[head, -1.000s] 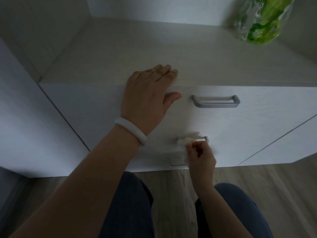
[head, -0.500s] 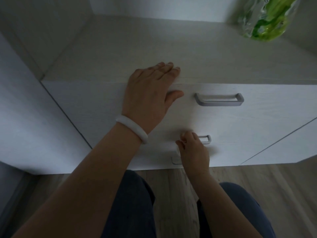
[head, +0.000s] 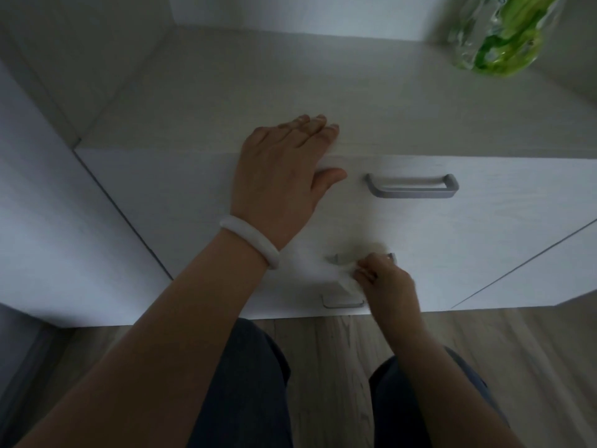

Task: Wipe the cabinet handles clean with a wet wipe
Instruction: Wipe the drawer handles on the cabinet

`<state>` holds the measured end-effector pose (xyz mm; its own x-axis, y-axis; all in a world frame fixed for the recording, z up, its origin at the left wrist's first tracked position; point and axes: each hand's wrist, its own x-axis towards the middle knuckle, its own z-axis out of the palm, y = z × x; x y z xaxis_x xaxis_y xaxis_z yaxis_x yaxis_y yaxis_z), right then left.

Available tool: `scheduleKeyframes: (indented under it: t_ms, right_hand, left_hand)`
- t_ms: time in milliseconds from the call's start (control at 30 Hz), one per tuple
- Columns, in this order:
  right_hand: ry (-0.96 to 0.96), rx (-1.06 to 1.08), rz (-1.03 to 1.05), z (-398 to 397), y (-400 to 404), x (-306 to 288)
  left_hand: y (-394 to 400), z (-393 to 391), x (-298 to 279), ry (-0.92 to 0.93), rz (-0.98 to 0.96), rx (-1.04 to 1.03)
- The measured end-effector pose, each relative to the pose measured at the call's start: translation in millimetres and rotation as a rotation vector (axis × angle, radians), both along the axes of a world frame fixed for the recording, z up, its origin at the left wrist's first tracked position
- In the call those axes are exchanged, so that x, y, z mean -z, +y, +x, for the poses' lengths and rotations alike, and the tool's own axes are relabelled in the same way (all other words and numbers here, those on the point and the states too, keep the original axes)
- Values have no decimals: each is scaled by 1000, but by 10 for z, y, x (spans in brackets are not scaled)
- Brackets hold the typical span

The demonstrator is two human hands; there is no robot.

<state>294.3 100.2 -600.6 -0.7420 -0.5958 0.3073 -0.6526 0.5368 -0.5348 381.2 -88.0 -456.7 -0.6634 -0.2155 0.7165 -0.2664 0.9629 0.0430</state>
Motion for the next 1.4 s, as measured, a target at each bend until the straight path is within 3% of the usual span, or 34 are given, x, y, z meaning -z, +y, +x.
scheduleKeyframes:
  t_ms: [233, 467, 567, 633, 733, 867, 1200, 1333, 1400]
  right_hand:
    - [137, -83, 78, 8, -75, -26]
    - [127, 168, 63, -357, 407, -90]
    - [-70, 387, -100, -348, 372, -125]
    - [-235, 379, -175, -269, 306, -119]
    - [-313, 353, -202, -110, 199, -15]
    - [-370, 476, -363, -8, 131, 75]
    - [-458, 404, -394, -87, 234, -112]
    - [-320, 147, -244, 196, 17, -65]
    - [-317, 171, -257, 152, 2, -79]
  left_hand:
    - [-16, 3, 3, -7, -16, -6]
    - [-4, -12, 0, -11, 12, 3]
    - [2, -9, -3, -9, 17, 4]
    - [8, -6, -10, -6, 12, 10]
    - [19, -4, -16, 2, 17, 11]
    - [28, 6, -21, 6, 23, 17]
    - [11, -6, -2, 4, 12, 7]
    - [-7, -7, 9, -8, -5, -7]
    - [-9, -1, 6, -1, -12, 0]
